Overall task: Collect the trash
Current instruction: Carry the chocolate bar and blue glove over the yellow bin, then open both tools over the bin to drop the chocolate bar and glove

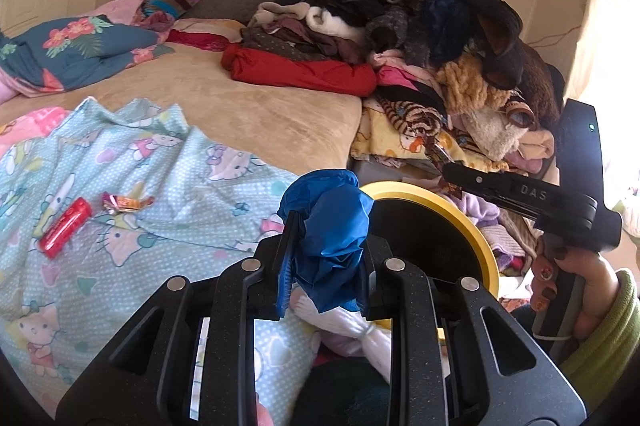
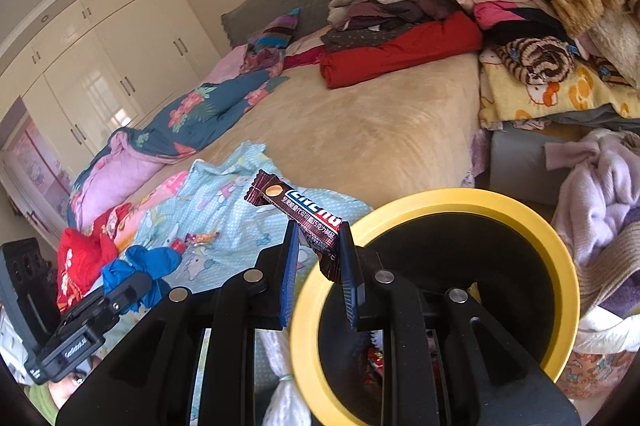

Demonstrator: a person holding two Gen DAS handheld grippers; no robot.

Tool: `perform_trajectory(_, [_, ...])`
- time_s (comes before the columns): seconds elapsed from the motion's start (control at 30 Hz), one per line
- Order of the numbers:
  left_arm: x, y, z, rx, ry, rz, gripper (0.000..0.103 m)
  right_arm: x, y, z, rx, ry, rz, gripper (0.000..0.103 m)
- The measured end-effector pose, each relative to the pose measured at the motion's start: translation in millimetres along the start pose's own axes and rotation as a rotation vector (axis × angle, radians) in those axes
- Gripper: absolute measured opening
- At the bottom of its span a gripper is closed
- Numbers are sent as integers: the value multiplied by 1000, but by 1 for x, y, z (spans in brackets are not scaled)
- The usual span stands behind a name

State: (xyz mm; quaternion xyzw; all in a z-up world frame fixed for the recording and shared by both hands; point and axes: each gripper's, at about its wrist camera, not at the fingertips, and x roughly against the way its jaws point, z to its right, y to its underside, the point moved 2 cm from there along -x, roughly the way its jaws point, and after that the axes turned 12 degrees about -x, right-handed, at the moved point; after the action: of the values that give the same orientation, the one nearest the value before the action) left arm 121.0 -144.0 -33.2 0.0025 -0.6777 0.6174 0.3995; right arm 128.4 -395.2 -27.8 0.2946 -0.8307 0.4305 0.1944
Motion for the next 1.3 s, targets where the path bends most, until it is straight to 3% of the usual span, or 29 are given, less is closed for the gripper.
perform_trajectory(0.33, [-21,1,37,-64,60,-19,18,8,-10,39,-81,70,35,19])
perform_trajectory(0.73, [-54,0,69,-122,116,-57,18,6,-10,73,-182,100,14,21])
perform_trajectory(1.3, [-111,11,93,-156,169,-171,18,-3,-10,105,-291,134,-14,24])
